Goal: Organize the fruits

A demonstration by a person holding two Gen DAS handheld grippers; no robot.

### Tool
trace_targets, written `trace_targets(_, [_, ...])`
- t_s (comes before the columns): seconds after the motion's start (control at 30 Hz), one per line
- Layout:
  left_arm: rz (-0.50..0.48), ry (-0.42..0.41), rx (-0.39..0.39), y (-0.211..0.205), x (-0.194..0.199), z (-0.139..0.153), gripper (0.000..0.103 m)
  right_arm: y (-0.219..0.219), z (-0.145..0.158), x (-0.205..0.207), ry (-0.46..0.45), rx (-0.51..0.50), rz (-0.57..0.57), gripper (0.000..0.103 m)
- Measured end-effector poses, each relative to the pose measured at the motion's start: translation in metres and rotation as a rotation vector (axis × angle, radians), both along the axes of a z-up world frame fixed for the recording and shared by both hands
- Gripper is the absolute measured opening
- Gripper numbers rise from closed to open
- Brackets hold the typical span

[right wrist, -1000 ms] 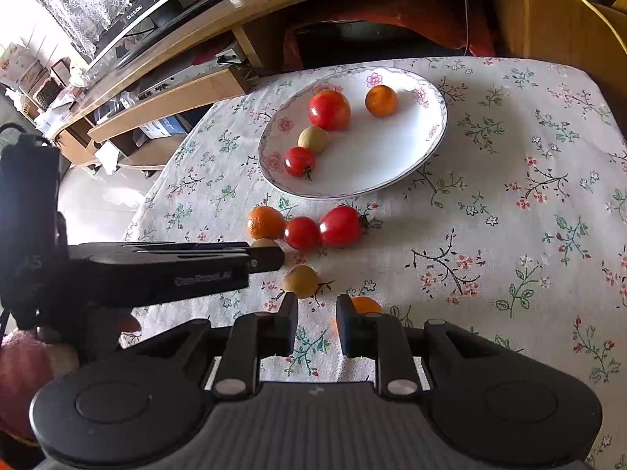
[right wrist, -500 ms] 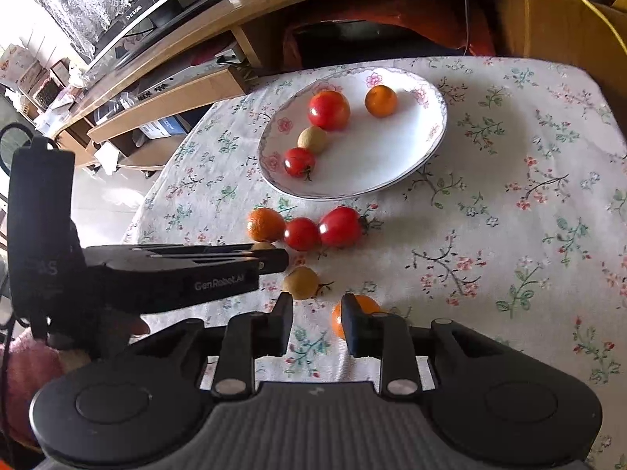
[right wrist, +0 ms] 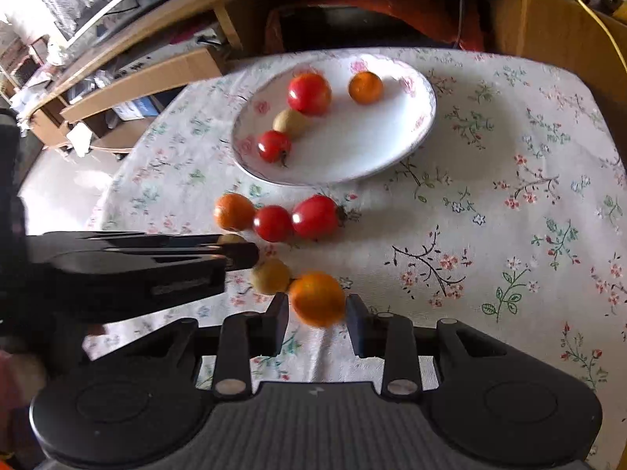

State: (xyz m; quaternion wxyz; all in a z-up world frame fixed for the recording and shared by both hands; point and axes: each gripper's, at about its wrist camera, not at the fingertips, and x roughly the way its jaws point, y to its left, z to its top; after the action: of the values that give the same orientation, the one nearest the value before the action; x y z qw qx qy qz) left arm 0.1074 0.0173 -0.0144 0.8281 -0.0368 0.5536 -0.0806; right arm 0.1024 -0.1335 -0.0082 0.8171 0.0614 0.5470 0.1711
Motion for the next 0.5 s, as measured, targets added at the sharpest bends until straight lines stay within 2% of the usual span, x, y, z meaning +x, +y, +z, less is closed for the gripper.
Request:
trace_targets(0.17, [-0.001, 0.001, 0.002, -0.001, 0.001, 0.000, 0.034, 0.000, -0.003, 0.004, -0.022, 0.007, -0.015, 0.031])
trace_targets(0.27, [0.008, 0.008, -0.014, 0.003, 0.002, 0.000, 0.034, -0.004, 0.000, 0.007, -0.006, 0.050, -0.022, 0.032])
trace_targets(0.33, [0.008, 0.008, -0.012, 0.003, 0.002, 0.000, 0.034, -0.008, 0.005, 0.008, -0.027, 0.070, -0.036, 0.032])
trace_targets(0.5, [0.007, 0.008, -0.014, 0.003, 0.001, 0.000, 0.034, -0.002, 0.007, 0.013, -0.048, 0.050, -0.026, 0.032])
